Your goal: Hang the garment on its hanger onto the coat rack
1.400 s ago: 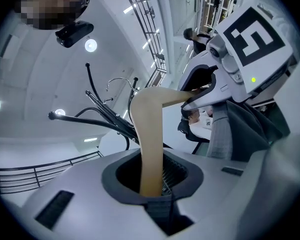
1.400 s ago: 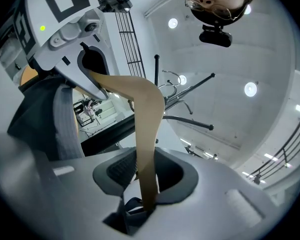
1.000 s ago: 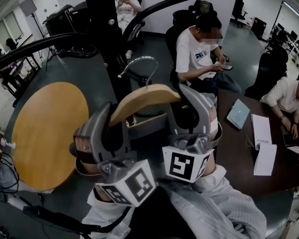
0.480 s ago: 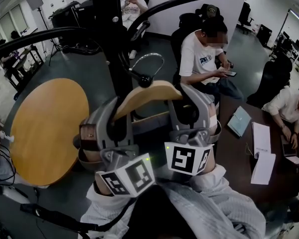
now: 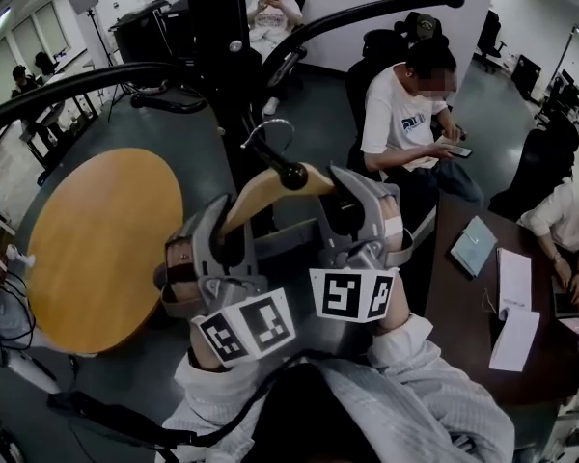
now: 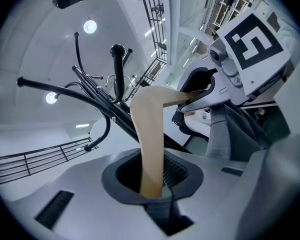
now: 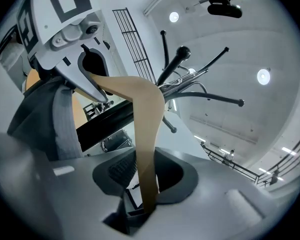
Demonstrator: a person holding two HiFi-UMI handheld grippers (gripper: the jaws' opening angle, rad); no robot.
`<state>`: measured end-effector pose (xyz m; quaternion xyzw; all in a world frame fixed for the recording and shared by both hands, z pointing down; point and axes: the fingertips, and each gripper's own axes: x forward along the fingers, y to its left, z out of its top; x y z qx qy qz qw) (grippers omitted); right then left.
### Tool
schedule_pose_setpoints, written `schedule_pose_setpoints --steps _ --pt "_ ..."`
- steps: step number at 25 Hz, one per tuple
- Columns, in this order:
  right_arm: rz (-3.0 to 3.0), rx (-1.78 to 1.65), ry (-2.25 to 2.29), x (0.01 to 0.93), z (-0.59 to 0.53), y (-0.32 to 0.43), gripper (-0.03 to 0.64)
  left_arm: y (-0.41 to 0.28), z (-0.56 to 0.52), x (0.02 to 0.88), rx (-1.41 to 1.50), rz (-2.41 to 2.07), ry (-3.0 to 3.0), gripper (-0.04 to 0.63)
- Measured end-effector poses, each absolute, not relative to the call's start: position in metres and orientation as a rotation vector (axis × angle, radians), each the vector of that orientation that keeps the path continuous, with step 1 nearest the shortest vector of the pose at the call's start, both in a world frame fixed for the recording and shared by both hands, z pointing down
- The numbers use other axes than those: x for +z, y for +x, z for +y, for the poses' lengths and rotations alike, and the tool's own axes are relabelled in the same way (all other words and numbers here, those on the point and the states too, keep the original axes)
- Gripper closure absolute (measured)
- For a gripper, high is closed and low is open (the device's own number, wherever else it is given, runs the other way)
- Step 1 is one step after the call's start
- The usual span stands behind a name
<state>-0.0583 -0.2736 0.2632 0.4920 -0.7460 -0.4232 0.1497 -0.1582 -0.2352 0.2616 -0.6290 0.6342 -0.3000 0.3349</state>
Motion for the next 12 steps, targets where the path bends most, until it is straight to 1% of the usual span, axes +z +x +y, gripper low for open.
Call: schedule_pose_setpoints --steps 7,12 --pt "-2.175 -1.151 1.355 0.294 -0.289 -0.077 0.52 -0.174 -0.247 0.292 -0.84 1.68 -1.665 0.522" --pt "-2.163 -1.203 1.393 0.293 -0.291 -0.081 0.518 -0.177 -0.25 0.293 -0.804 1.675 -1.59 0.522"
